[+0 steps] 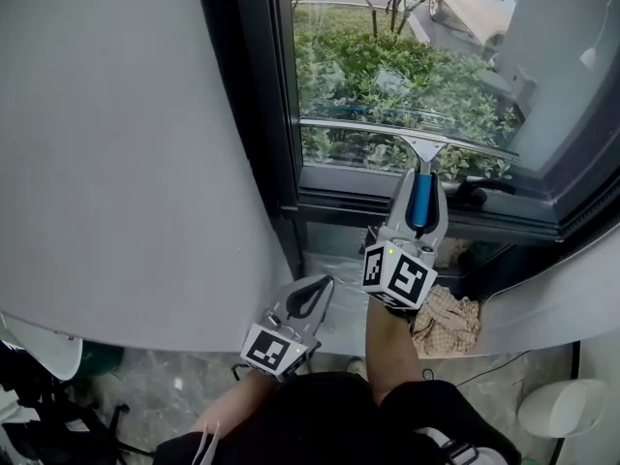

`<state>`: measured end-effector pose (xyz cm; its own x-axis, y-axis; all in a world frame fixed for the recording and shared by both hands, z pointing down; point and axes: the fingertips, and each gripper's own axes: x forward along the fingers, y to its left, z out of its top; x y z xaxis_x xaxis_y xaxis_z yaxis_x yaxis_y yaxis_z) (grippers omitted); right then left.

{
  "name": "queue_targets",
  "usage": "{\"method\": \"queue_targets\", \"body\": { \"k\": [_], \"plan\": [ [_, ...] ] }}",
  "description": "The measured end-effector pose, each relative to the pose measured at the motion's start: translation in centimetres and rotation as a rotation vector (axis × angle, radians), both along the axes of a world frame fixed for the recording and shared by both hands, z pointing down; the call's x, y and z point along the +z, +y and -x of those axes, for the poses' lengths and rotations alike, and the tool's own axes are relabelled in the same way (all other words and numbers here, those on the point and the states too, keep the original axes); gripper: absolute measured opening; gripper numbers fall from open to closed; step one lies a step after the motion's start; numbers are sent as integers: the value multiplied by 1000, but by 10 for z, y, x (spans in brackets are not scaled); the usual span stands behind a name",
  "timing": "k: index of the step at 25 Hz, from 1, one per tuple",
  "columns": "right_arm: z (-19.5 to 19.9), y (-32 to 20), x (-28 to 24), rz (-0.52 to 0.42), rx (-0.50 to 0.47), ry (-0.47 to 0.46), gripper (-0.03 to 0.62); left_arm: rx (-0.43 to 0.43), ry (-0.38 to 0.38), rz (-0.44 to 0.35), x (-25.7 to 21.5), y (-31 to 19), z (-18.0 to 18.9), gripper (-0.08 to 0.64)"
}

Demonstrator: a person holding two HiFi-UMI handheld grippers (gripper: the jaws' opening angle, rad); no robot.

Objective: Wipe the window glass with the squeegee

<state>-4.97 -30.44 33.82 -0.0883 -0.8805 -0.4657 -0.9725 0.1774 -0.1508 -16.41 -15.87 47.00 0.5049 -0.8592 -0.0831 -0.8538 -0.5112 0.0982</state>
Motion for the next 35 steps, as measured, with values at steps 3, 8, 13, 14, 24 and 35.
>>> {"method": "queue_targets", "body": {
  "k": [3, 8, 13, 14, 24, 35],
  "plan": [
    [0, 0, 4, 10, 0, 1, 133, 15, 0, 4, 3, 1, -3, 2],
    [0, 1, 8, 19, 2, -5, 133, 27, 0, 0, 4, 2, -3, 2],
    [0, 1, 12, 25, 2, -13, 133, 40, 20, -10, -8, 1, -8, 2],
    [0, 1, 12, 26, 2, -12, 133, 43, 18, -8, -7, 1, -8, 2],
    [0, 1, 26, 59, 4, 2, 133, 79, -3, 5, 8, 5, -12, 2],
    [0, 1, 37, 81, 5, -15, 133, 82, -14, 8, 12, 7, -11, 2]
  ]
}}
